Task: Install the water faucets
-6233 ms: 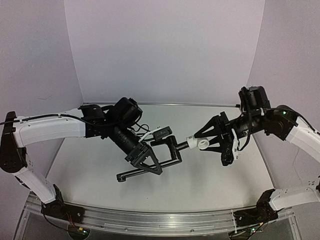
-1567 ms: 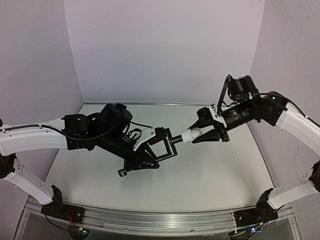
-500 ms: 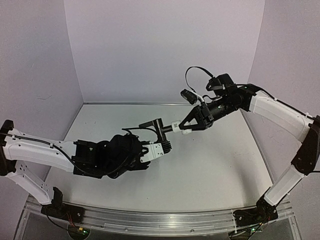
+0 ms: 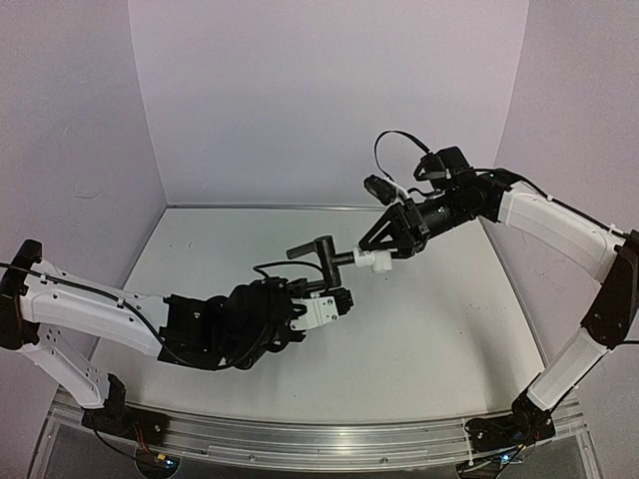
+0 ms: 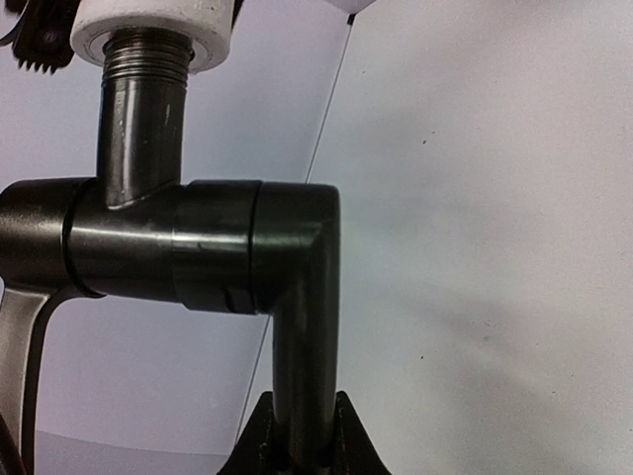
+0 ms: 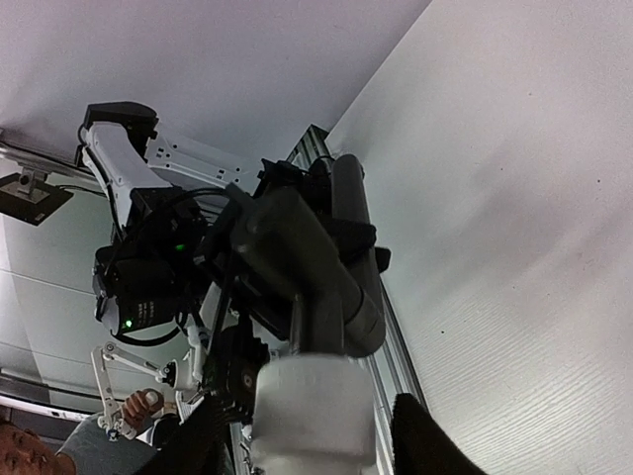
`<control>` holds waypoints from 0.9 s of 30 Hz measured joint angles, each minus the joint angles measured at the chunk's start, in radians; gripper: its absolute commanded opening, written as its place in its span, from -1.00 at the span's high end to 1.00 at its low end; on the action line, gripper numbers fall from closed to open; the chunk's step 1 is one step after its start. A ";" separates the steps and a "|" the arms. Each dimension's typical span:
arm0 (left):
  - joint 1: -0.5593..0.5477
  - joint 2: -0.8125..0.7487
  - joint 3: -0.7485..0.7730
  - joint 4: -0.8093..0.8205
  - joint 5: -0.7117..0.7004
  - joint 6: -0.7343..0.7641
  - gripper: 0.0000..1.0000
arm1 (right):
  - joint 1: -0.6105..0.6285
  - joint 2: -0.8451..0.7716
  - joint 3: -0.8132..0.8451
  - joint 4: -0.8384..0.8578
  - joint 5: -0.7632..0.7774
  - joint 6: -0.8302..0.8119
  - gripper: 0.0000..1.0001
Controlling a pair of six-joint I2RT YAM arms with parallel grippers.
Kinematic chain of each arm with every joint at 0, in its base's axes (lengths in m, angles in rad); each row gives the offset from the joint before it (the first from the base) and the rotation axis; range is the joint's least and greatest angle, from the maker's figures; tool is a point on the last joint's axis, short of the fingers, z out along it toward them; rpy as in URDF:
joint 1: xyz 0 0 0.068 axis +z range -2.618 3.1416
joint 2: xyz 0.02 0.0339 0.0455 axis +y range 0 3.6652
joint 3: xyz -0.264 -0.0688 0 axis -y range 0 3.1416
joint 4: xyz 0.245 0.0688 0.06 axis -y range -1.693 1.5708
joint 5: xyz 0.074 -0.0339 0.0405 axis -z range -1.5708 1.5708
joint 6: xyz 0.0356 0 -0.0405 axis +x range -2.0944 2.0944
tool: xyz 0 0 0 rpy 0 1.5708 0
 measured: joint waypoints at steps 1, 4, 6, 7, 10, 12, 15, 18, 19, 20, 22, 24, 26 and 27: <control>-0.007 0.000 0.000 -0.002 0.016 0.003 1.00 | 0.003 0.001 0.000 0.011 0.001 -0.006 -0.42; -0.036 -0.001 0.001 -0.020 0.065 -0.010 1.00 | 0.005 0.001 0.009 0.022 0.012 -0.040 -0.55; -0.045 -0.005 0.005 -0.061 0.109 -0.046 1.00 | -0.001 0.001 0.035 0.020 0.030 -0.068 -0.64; -0.045 -0.009 0.007 -0.088 0.135 -0.071 1.00 | -0.008 0.001 0.056 0.021 0.044 -0.089 -0.66; -0.028 -0.042 0.016 -0.198 0.226 -0.174 1.00 | -0.045 0.000 0.137 0.026 0.092 -0.181 -0.72; -0.002 -0.067 0.033 -0.273 0.298 -0.253 1.00 | -0.065 -0.005 0.182 0.024 0.130 -0.270 -0.74; 0.053 -0.106 0.065 -0.370 0.428 -0.377 1.00 | -0.083 -0.035 0.220 0.010 0.194 -0.443 -0.75; 0.113 -0.141 0.093 -0.440 0.562 -0.481 1.00 | -0.081 -0.094 0.228 -0.042 0.246 -0.657 -0.75; 0.130 -0.147 0.100 -0.456 0.604 -0.508 1.00 | -0.081 -0.112 0.229 -0.064 0.259 -0.724 -0.75; 0.147 -0.152 0.107 -0.467 0.646 -0.532 1.00 | -0.080 -0.131 0.231 -0.089 0.271 -0.795 -0.75; 0.175 -0.161 0.116 -0.490 0.732 -0.581 1.00 | -0.080 -0.161 0.232 -0.148 0.300 -0.961 -0.75; 0.202 -0.169 0.119 -0.508 0.825 -0.619 1.00 | -0.077 -0.187 0.227 -0.226 0.338 -1.144 -0.75; 0.234 -0.174 0.120 -0.517 0.926 -0.654 1.00 | -0.075 -0.219 0.195 -0.282 0.376 -1.318 -0.75; 0.248 -0.175 0.123 -0.523 0.967 -0.669 1.00 | -0.073 -0.235 0.172 -0.303 0.393 -1.392 -0.75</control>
